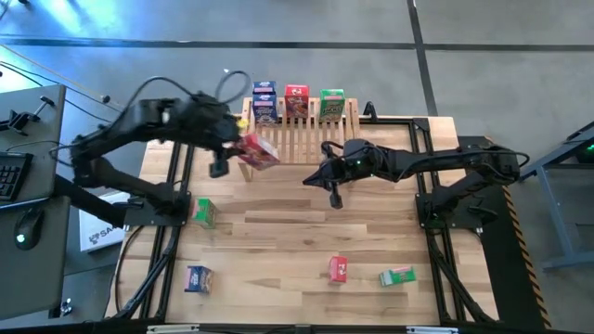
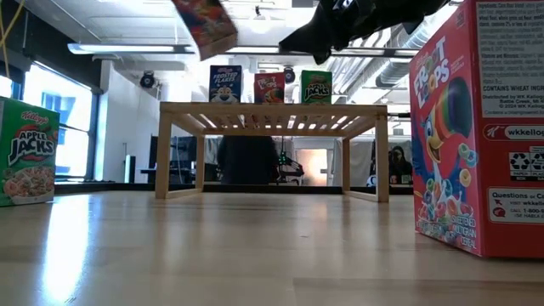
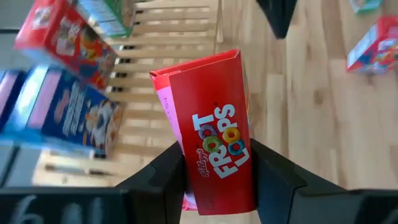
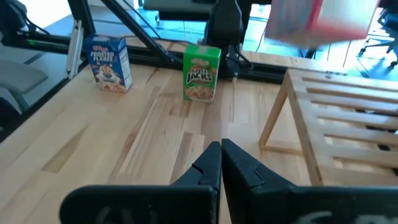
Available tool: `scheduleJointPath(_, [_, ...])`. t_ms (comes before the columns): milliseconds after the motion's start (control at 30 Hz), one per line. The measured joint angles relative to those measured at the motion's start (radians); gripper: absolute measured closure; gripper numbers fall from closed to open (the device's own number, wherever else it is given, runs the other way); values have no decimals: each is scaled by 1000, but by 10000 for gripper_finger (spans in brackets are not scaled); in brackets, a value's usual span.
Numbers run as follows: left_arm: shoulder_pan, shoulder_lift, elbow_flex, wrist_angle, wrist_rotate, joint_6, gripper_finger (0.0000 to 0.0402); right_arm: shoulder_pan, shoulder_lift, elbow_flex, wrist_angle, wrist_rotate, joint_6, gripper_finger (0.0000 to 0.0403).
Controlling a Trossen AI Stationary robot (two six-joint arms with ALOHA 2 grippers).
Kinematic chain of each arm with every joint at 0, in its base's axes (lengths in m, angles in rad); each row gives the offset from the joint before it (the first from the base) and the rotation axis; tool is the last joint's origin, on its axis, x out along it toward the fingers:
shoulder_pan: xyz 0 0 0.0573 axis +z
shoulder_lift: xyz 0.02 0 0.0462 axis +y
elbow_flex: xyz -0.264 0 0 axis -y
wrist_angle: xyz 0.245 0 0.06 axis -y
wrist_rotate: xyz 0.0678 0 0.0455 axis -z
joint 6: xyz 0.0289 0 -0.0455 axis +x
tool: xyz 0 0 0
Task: Stack cereal on shelf
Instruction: Put the top red cereal box on the shelf and align it with the other red cereal box
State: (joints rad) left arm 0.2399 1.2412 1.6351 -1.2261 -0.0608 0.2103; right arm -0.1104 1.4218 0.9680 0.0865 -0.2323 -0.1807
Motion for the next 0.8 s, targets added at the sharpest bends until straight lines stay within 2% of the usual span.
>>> scheduleJointPath(133, [-28,119,63,-14,-80,27,266,0,-37,0,-14,0,-3,403])
scheduleJointPath(433, [-24,330,137,-10,-77,72,266,0,-76,0,-46,0,-11,403])
scheduleJointPath(567, [-22,379,167,2,-84,84,266,0,-77,0,-46,1,-11,403])
scheduleJointPath(800, [-13,416,223,-16,-157,107,266,0,-77,0,-53,1,-11,403])
